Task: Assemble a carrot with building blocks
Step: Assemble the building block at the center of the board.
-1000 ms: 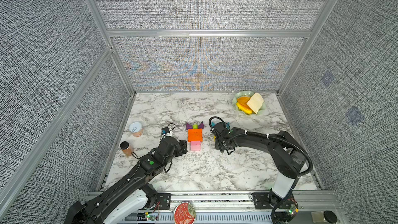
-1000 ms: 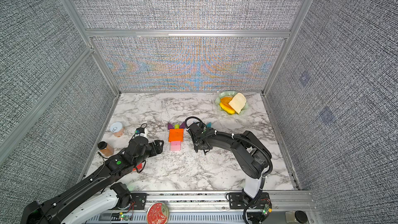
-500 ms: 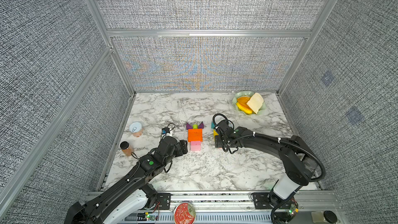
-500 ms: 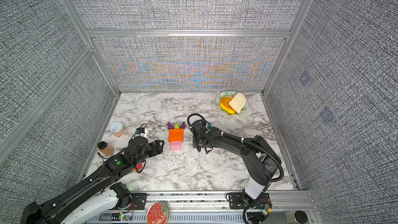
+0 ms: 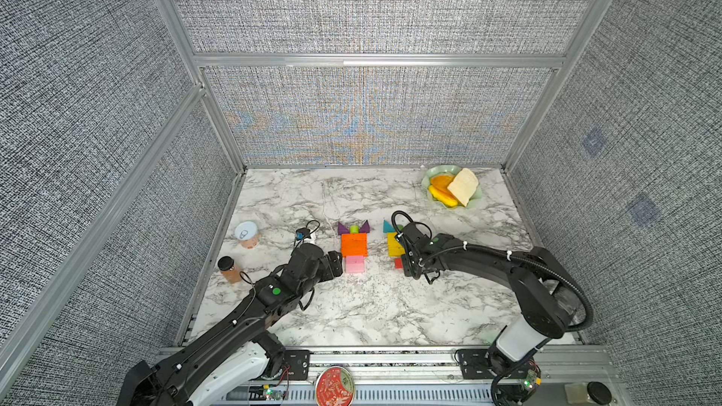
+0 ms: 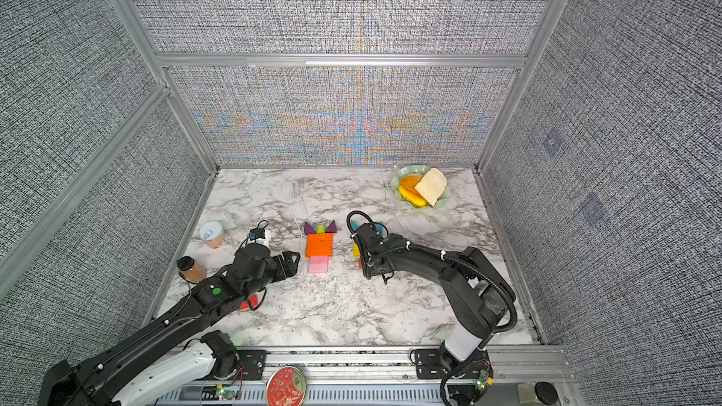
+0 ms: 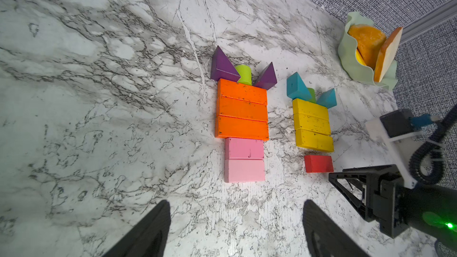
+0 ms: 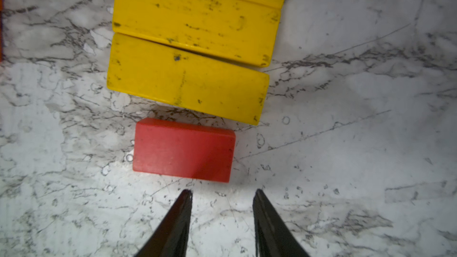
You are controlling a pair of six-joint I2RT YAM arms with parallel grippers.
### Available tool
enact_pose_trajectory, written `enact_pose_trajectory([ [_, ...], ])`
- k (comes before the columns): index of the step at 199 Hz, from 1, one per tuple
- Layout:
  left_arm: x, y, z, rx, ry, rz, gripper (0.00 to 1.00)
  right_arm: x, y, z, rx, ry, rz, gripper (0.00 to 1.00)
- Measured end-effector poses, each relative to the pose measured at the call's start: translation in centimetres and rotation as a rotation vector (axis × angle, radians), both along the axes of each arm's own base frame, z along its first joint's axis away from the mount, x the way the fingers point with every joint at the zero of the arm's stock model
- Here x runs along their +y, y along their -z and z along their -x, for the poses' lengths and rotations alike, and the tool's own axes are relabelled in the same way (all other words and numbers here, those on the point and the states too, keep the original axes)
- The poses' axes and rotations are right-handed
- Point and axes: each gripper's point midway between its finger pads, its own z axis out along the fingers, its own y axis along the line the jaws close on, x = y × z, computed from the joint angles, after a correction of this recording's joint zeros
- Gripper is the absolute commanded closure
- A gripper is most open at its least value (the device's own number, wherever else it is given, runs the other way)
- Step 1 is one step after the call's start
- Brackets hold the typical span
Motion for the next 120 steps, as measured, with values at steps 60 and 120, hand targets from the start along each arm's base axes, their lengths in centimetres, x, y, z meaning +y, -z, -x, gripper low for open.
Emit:
enact_pose_trajectory([
  [60,-0.3,-0.4,0.1,0.000,0.014,0.011,0.15,1.1,1.4,-0.3,0.036,-0.067,-0.003,0.55],
  [120,-0.5,-0.4,0.2,0.007,0.025,0.017,0.15,1.4,1.1,-0.8,0.017,-0.067,-0.007,0.55],
])
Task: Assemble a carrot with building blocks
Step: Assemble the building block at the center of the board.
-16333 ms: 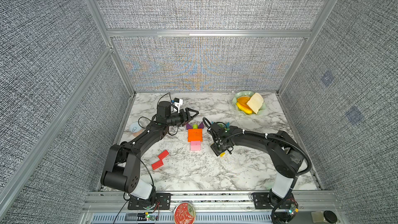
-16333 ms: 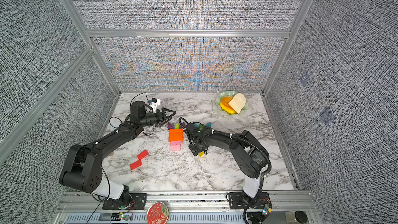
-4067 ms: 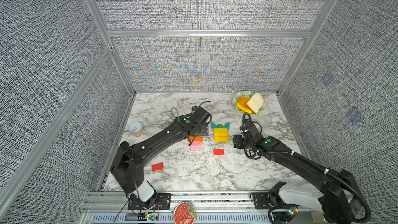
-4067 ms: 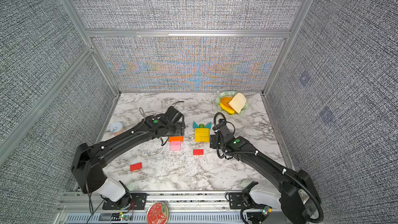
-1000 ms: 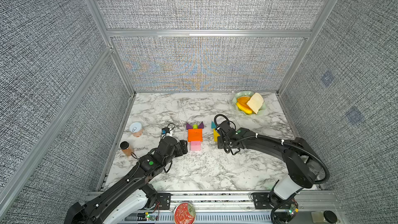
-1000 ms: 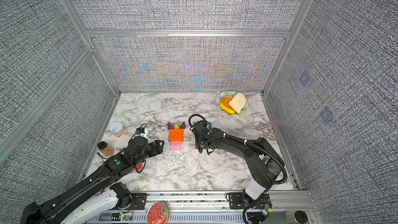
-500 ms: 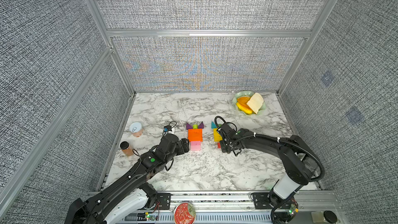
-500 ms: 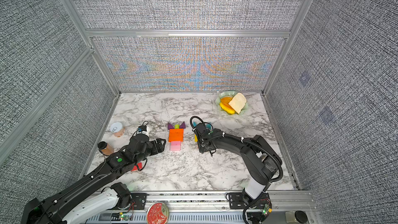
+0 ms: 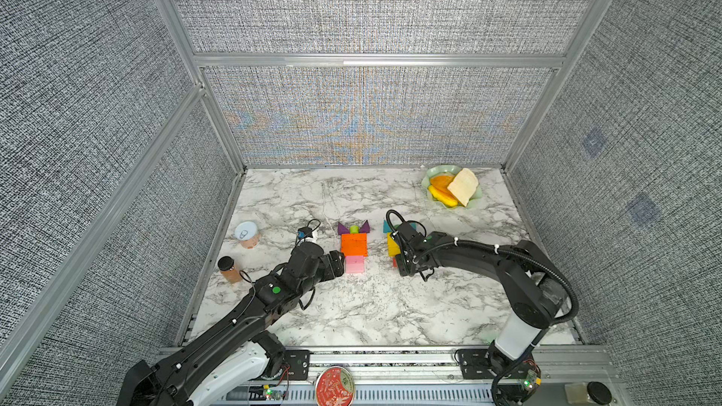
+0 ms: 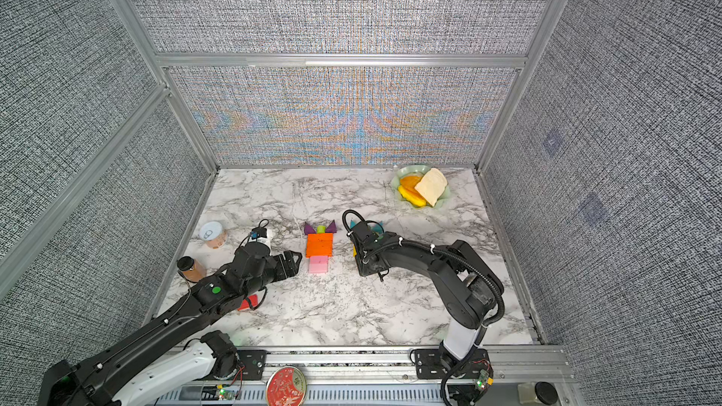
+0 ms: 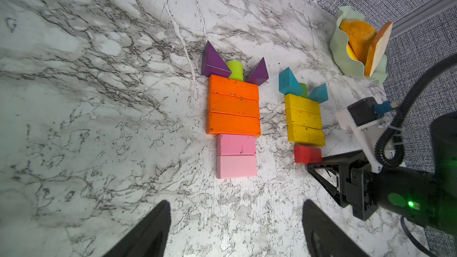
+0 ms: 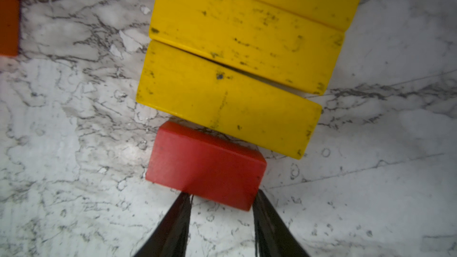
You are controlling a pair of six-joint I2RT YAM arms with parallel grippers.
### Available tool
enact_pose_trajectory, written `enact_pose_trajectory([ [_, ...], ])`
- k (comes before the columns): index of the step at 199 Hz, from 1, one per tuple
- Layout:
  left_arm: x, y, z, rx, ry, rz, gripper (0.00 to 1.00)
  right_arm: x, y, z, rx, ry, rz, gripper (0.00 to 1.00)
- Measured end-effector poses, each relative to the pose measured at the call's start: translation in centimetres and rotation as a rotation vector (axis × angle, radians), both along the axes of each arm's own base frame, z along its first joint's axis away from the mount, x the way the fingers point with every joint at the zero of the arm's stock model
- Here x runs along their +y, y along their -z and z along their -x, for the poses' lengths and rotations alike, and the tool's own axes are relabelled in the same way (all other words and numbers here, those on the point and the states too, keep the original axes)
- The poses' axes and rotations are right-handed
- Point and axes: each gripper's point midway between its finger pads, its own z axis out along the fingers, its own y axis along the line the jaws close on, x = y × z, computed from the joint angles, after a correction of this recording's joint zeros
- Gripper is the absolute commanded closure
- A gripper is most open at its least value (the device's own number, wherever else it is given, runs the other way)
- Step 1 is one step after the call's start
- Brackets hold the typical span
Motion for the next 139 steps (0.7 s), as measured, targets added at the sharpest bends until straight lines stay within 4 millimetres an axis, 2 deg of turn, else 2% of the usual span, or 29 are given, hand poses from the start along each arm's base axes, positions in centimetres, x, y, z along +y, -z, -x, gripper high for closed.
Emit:
enact_pose_trajectory([
  [94,0.0,0.0,0.0,0.001,0.001,0.000,0.16,-0.3,-0.2,-0.5,-0.019,0.004,0.024,0.55],
  [139,0.0,0.0,0.0,0.002,0.000,-0.001,0.16,-0.6,-1.4,-0.8,-0.055,0.012,0.022,0.55],
])
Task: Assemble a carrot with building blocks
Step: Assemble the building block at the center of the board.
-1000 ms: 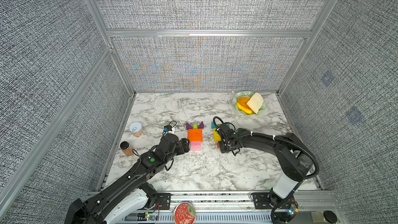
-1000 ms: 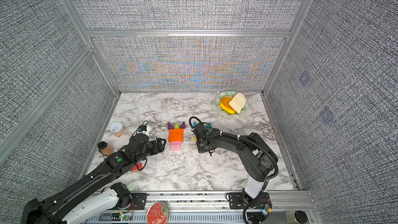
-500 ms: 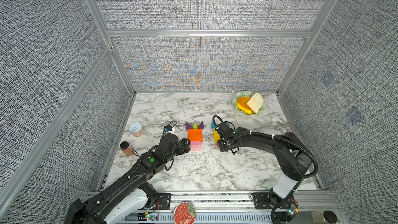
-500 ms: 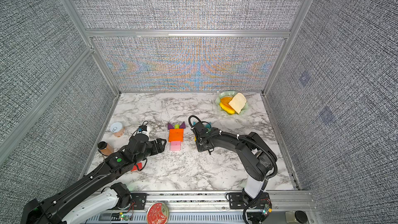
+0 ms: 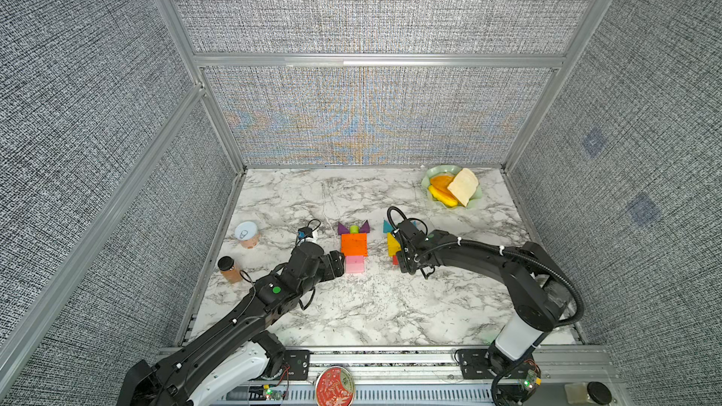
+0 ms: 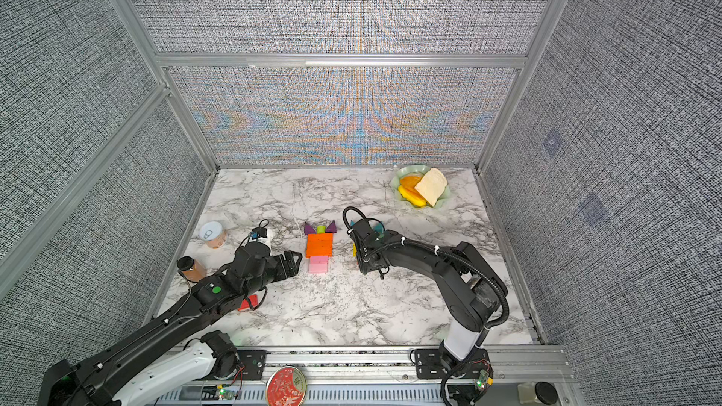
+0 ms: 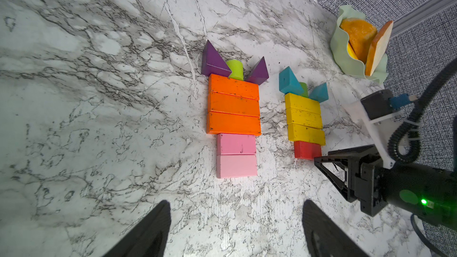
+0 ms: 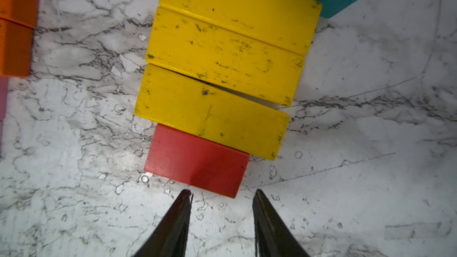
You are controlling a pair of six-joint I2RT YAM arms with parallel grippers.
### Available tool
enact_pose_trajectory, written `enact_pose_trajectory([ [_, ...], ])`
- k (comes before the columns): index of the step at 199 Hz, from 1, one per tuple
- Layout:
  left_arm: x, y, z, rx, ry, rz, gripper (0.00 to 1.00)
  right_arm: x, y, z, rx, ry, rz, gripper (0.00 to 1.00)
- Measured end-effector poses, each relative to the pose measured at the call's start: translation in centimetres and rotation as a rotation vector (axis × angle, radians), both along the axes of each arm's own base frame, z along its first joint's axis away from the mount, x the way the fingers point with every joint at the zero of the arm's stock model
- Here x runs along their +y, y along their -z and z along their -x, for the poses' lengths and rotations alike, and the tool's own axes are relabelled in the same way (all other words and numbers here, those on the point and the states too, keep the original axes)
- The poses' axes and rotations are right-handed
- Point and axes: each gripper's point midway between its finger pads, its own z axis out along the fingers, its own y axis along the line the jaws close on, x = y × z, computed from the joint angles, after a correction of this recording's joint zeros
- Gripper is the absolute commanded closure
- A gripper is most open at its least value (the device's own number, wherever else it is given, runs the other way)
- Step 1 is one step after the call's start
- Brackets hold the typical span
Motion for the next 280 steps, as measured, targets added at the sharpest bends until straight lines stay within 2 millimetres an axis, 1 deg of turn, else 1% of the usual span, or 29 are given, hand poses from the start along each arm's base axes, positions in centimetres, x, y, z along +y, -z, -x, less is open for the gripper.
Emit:
enact_pose_trajectory([
  [31,0.2,-0.1,0.0,0.001,-0.007,-0.003,0.15,-0.2,-0.1,-0.1,-0.008,0.001,0.009,0.55],
  [54,0.7,-0.2,0.1,0.002,-0.029,-0.012,0.16,-0.2,-0.2,-0.1,-0.014,0.002,0.010,0.55],
  [103,2.0,-0.7,0.2,-0.005,-0.101,-0.006,0.15,-0.8,0.6,0.8,0.001,-0.003,0.015,0.55],
  [130,2.4,-0.3,0.2,0.004,-0.129,-0.010,0.16,-0.7,0.6,0.7,-0.004,-0.002,0.004,0.54],
  [199,2.6,0.3,0.4,0.033,-0.147,-0.011,0.16,-1.0,1.0,0.2,-0.022,0.010,0.028,0.54],
  [262,2.4,-0.3,0.1,0.037,-0.152,-0.011,0.16,-1.1,0.9,0.1,-0.031,0.012,0.033,0.53],
  [280,2.5,-0.4,0.1,0.043,-0.162,-0.010,0.15,-1.0,0.3,0.5,-0.040,0.003,0.017,0.53],
])
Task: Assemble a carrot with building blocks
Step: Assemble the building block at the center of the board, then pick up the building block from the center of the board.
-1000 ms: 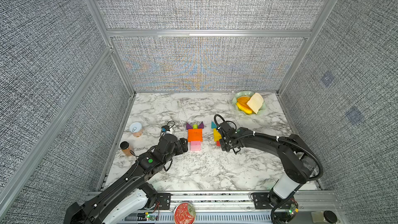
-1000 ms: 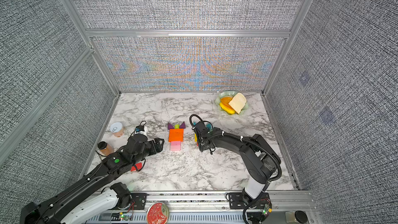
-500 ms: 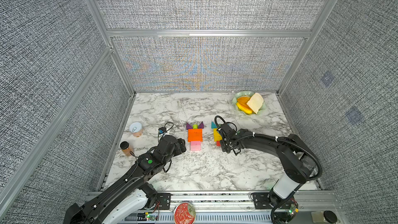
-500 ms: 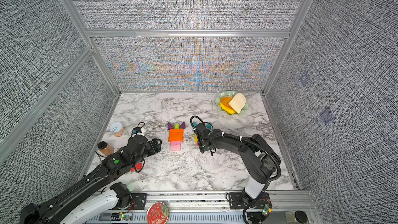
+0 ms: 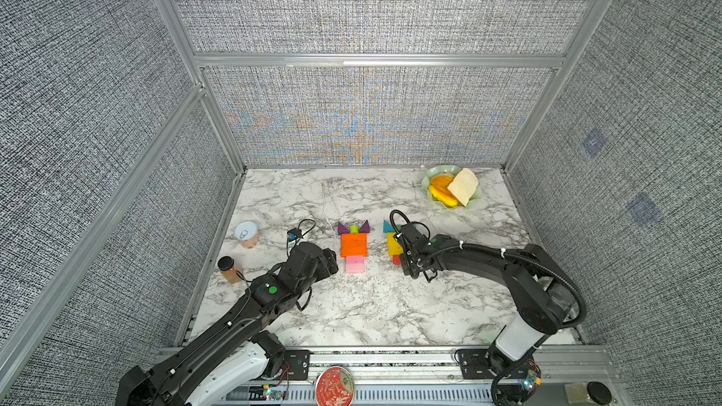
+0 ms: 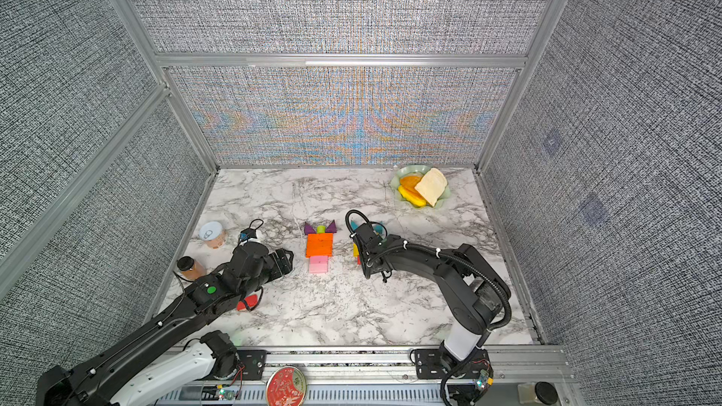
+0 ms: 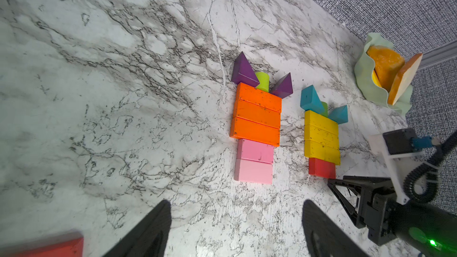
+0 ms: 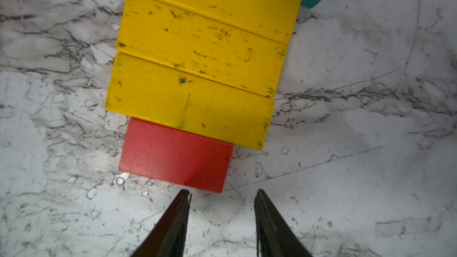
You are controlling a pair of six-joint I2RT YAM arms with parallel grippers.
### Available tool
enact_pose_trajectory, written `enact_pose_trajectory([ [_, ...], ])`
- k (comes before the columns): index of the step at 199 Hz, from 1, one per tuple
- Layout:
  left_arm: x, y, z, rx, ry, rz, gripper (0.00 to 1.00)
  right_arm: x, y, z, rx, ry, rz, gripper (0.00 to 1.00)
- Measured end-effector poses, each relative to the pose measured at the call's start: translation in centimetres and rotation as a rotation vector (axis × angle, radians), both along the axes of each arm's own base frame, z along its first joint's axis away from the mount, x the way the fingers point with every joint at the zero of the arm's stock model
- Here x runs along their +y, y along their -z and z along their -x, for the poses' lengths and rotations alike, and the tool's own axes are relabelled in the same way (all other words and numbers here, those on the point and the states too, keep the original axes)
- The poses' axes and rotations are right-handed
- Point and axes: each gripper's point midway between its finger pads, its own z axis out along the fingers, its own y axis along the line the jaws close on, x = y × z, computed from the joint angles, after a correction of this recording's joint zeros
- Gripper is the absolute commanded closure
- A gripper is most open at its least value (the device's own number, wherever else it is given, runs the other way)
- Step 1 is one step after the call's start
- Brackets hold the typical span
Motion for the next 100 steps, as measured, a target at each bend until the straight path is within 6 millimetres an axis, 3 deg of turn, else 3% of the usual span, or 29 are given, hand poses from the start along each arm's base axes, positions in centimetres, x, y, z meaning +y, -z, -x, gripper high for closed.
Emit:
enact_pose_trajectory([
  [30,1.7,0.8,0.7,0.039,-0.079,-0.029,0.13,1.0,-2.0,1.3,-0.023,-0.041,-0.063,0.50],
  [55,4.9,3.0,2.0,0.123,-0.193,-0.107,0.10,1.9,-4.7,1.9,-0.077,-0.062,-0.133,0.33],
  [71,6.9,5.1,3.3,0.201,-0.254,-0.159,0.07,1.5,-5.4,2.6,-0.087,-0.067,-0.149,0.23],
  [100,8.9,7.4,5.1,0.303,-0.316,-0.193,0.04,1.0,-6.7,3.2,-0.126,-0.066,-0.185,0.15],
])
